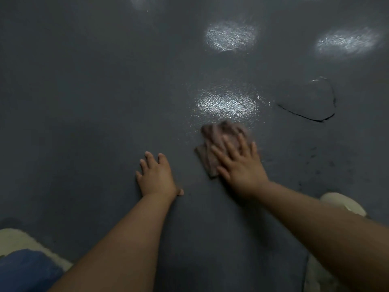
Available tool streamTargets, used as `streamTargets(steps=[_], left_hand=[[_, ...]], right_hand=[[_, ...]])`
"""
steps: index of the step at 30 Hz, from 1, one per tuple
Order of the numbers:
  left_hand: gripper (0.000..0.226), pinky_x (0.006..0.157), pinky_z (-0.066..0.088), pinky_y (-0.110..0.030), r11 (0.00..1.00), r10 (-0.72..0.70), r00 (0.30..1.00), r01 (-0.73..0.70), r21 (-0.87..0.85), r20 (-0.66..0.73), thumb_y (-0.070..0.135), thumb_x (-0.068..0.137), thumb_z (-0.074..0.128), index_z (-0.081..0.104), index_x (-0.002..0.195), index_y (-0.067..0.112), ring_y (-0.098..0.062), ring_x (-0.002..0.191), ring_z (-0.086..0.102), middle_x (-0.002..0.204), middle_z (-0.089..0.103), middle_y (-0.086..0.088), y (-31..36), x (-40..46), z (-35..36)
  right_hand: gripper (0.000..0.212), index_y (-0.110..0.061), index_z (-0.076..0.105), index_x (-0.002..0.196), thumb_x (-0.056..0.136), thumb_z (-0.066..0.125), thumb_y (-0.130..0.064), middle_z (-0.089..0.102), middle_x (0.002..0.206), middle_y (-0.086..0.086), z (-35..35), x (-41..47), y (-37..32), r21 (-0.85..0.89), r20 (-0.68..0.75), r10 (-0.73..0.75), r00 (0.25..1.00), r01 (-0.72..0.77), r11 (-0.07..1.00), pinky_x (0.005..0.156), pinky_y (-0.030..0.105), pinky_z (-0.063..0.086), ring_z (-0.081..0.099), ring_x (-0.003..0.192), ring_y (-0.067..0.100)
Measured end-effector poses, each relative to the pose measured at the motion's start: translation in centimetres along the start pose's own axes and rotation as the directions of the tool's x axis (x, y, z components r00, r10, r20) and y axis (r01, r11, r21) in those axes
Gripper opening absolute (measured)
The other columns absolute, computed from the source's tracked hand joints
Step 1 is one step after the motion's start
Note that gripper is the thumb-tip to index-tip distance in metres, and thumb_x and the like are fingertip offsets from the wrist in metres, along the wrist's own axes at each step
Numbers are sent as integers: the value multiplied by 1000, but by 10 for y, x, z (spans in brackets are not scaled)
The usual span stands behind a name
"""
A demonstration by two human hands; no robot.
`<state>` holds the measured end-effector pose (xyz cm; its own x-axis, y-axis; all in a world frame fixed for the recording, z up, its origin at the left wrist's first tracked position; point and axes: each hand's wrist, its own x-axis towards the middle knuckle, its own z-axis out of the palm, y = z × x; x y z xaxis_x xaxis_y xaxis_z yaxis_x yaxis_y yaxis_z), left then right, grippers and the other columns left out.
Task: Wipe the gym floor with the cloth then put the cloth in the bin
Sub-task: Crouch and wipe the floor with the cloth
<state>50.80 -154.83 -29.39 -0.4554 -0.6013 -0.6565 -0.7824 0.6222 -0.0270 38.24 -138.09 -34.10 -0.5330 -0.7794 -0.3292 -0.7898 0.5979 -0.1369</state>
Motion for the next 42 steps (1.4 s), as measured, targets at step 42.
streamTargets(steps=[42], left_hand=[[66, 111, 26, -47, 979, 172, 985, -174, 103, 26, 15, 99, 43, 2, 150, 2, -41, 143, 4, 155, -7, -25, 195, -73, 78]], right_hand=[[65, -34, -8, 150, 97, 26, -53, -22, 157, 1, -1, -60, 72, 213, 128, 462, 878, -479, 852, 110, 57, -14, -24, 141, 35]])
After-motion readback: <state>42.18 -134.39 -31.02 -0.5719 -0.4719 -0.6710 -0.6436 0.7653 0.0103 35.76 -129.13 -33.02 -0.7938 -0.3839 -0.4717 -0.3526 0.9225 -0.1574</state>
